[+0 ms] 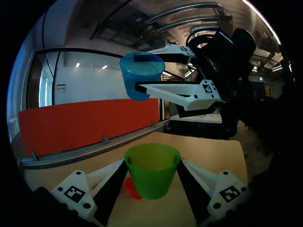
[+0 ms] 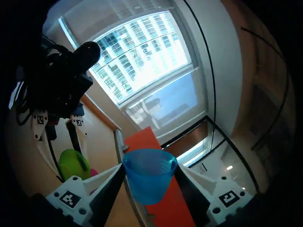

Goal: Pour water

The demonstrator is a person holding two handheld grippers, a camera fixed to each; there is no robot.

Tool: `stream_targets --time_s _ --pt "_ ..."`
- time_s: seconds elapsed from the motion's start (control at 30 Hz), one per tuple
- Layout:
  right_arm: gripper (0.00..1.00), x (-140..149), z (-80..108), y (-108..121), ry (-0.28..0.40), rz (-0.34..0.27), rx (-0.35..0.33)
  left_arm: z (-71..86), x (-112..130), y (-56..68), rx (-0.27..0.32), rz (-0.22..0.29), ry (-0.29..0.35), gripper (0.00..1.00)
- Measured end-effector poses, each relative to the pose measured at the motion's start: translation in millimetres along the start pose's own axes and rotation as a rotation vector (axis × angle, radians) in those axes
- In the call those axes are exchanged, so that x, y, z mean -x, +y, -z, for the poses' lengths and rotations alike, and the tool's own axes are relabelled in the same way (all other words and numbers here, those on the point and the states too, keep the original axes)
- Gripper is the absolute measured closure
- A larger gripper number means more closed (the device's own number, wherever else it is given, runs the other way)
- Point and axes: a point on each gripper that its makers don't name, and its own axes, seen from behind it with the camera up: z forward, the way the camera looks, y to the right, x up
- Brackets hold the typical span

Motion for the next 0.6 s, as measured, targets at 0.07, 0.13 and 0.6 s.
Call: stream_targets --time_s 0.07,0.13,0.6 --pt "0.10 -0.5 -0.7 -0.5 0.000 0.015 -0.001 -0.3 -0.4 0.5 0.001 0.000 0.000 0.13" --pt "0.10 -0.3 -1.7 -1.1 -0.002 0.029 -0.005 -0.6 -0.7 0.4 0.001 -0.001 -0.001 0.13" --pt "0.10 2.7 -5.5 -2.0 -0.017 0.119 -0.012 -2.0 -2.0 0.8 0.005 -0.003 -0.001 0.13"
